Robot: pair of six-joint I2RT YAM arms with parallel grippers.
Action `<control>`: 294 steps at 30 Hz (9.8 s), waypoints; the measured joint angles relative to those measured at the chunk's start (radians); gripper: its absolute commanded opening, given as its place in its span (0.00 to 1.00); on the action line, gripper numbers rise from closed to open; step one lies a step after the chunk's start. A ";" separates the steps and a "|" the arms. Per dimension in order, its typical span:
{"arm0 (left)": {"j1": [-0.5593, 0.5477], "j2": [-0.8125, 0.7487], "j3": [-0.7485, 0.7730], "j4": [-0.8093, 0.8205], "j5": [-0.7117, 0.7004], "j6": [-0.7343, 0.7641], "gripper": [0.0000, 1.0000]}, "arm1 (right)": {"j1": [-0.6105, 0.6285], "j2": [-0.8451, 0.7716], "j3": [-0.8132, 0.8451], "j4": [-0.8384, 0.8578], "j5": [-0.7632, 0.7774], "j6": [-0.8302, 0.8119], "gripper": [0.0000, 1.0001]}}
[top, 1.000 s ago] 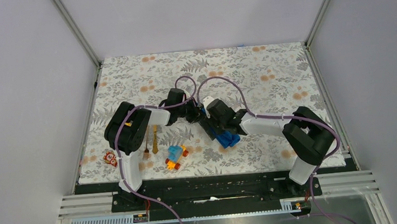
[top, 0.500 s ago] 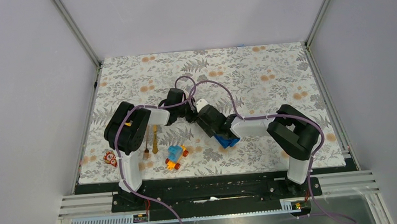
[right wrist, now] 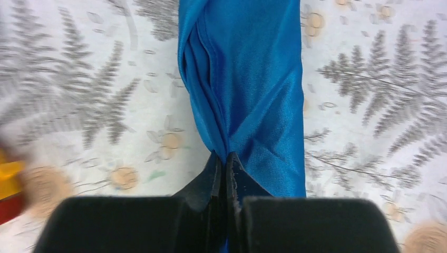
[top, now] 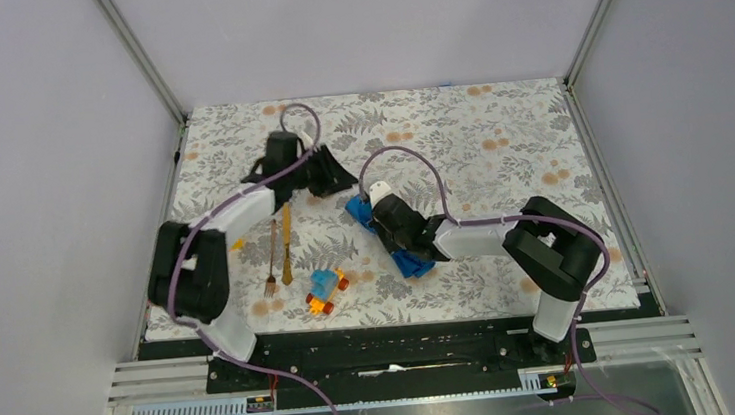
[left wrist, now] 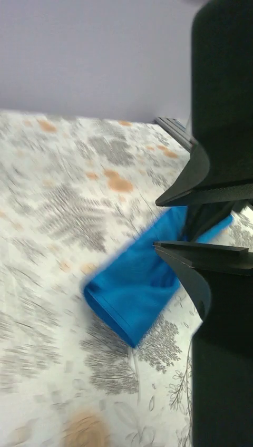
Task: Fold the napkin into a case and place the utensils inside
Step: Pick up the smaller rectangle-folded napkin from the center of the board, then turn over the smaller rectangle-folded napkin at the center of the board, then smooth out the smaller rectangle-folded napkin at the center of the board, then rotate the smaller rectangle-folded napkin at the center of the board, then pick up the fork from the center of the board, then insert the fork into the folded napkin.
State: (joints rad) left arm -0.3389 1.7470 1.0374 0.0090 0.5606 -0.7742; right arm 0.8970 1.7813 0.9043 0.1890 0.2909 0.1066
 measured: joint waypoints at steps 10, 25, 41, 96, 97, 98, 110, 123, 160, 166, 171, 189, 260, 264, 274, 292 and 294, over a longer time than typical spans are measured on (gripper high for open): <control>0.066 -0.373 0.136 -0.201 -0.075 0.148 0.39 | -0.188 -0.048 -0.098 0.276 -0.603 0.480 0.00; 0.061 -0.313 -0.059 -0.166 -0.001 0.088 0.36 | -0.465 0.283 -0.372 1.062 -0.986 1.098 0.06; -0.121 0.106 0.045 0.091 0.075 -0.048 0.31 | -0.701 -0.084 -0.344 0.395 -0.927 0.642 0.62; -0.206 0.468 0.476 -0.088 0.031 0.086 0.44 | -0.354 -0.448 -0.402 -0.153 -0.701 0.432 0.52; -0.209 0.457 0.475 -0.108 0.029 0.099 0.45 | -0.354 -0.455 -0.397 -0.164 -0.697 0.428 0.52; -0.212 0.442 0.475 -0.136 0.023 0.117 0.45 | -0.354 -0.463 -0.391 -0.180 -0.692 0.421 0.53; -0.206 0.064 0.235 -0.194 -0.161 0.198 0.21 | -0.353 -0.475 -0.335 -0.274 -0.627 0.360 0.40; -0.339 0.388 0.385 -0.171 -0.199 0.161 0.18 | -0.332 -0.472 -0.385 -0.251 -0.615 0.355 0.36; -0.077 -0.446 0.326 -0.668 -0.289 0.319 0.66 | -0.327 -0.763 -0.323 -0.274 -0.654 0.311 0.80; 0.078 -0.463 0.158 -0.867 -0.416 0.378 0.59 | -0.327 -0.746 -0.323 -0.273 -0.712 0.290 0.80; 0.164 -0.251 0.035 -0.894 -0.436 0.431 0.61 | -0.327 -0.746 -0.323 -0.274 -0.731 0.280 0.80; 0.327 -0.065 0.018 -0.829 -0.478 0.537 0.39 | -0.327 -0.747 -0.324 -0.274 -0.757 0.274 0.80; -0.878 0.248 0.706 -1.095 -0.599 0.744 0.00 | -0.327 -1.513 0.129 -0.813 0.349 0.256 0.97; -0.903 0.365 0.848 -1.181 -0.547 0.763 0.00 | -0.327 -1.518 0.206 -0.813 0.354 0.243 0.98; -0.892 0.576 0.945 -1.272 -0.521 0.721 0.00 | -0.327 -1.512 0.169 -0.861 0.309 0.240 0.98; -0.858 0.630 1.072 -1.301 -0.571 0.693 0.29 | -0.327 -1.459 0.119 -0.863 0.259 0.258 0.99; -0.856 0.640 1.072 -1.302 -0.594 0.688 0.39 | -0.327 -1.458 0.118 -0.863 0.255 0.260 0.99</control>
State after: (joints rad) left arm -1.1954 2.3867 2.1094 -1.2930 -0.0330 -0.0860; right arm 0.5697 0.3229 1.0225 -0.6735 0.5457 0.3668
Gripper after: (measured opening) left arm 0.258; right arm 0.983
